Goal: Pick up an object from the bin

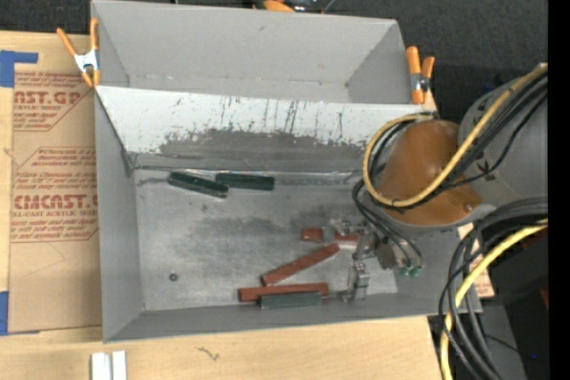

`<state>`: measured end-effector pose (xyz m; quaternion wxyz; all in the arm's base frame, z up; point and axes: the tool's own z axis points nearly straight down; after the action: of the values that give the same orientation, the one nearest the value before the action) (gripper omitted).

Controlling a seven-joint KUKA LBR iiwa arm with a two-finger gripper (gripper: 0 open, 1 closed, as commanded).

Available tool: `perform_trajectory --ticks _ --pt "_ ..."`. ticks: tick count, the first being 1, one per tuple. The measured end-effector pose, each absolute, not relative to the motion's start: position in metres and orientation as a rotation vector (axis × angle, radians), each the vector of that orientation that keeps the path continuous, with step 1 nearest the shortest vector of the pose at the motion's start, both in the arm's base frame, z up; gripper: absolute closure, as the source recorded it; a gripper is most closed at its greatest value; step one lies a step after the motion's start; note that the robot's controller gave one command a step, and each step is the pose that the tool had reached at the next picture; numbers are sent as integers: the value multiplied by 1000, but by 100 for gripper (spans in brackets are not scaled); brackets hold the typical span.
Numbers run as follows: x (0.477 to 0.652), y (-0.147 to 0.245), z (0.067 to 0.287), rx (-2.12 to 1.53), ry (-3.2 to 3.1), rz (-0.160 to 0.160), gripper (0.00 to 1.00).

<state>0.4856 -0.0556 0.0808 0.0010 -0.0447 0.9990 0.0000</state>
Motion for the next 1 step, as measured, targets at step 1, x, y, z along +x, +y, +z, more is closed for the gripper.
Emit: perform_trajectory --ticks 1 --pt "485 -56 81 -142 3140 0 100"
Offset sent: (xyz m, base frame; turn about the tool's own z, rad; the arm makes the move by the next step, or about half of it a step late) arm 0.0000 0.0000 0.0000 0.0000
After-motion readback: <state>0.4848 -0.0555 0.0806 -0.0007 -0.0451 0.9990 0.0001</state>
